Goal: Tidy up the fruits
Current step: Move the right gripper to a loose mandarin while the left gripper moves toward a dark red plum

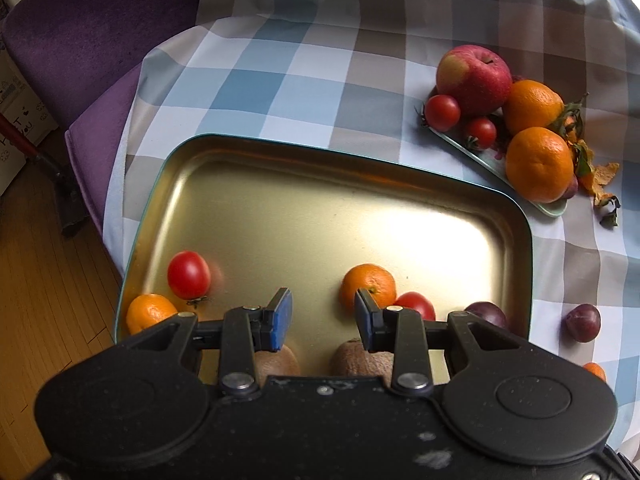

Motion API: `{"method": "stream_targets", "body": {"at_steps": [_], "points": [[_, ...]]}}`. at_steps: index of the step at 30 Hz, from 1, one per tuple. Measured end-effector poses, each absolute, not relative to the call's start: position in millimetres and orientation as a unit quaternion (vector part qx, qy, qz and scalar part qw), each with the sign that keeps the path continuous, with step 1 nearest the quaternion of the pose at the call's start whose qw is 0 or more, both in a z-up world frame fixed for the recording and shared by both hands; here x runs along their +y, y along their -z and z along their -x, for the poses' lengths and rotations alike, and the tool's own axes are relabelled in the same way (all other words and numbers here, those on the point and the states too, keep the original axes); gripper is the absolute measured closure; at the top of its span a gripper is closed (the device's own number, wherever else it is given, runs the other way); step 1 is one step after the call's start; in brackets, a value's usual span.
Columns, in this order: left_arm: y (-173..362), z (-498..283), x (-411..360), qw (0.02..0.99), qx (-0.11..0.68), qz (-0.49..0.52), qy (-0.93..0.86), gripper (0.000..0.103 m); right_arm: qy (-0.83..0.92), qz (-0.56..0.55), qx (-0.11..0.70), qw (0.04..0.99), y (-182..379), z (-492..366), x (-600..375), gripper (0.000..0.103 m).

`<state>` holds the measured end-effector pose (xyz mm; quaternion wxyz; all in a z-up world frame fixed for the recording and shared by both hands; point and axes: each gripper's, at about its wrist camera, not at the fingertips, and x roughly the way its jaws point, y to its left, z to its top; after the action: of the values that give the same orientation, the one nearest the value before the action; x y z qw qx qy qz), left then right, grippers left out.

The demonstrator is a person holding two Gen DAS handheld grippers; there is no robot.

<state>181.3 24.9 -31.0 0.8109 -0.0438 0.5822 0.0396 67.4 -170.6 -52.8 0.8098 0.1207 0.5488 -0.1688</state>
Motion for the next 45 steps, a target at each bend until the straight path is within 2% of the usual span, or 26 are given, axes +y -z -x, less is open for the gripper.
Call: {"method": "stream_targets", "body": {"at_steps": [23,39,45], "points": [[34.5,-160.7,-105.2,0.819,0.566,-0.059,0.065,0.069,0.231,-0.178,0.537,0.791,67.5,-36.5,-253.7,0.059],[43.5,-162.5,-110.8,0.81,0.579,-0.066,0.058,0.068,0.228,-0.2,0.467,0.831,61.3,-56.2,-258.1,0.059],[45.5,-162.2,-112.2,0.809,0.581,-0.072,0.056,0.068,0.229,-0.182,0.475,0.83,62.6,-45.3,-257.4,0.059]]}}
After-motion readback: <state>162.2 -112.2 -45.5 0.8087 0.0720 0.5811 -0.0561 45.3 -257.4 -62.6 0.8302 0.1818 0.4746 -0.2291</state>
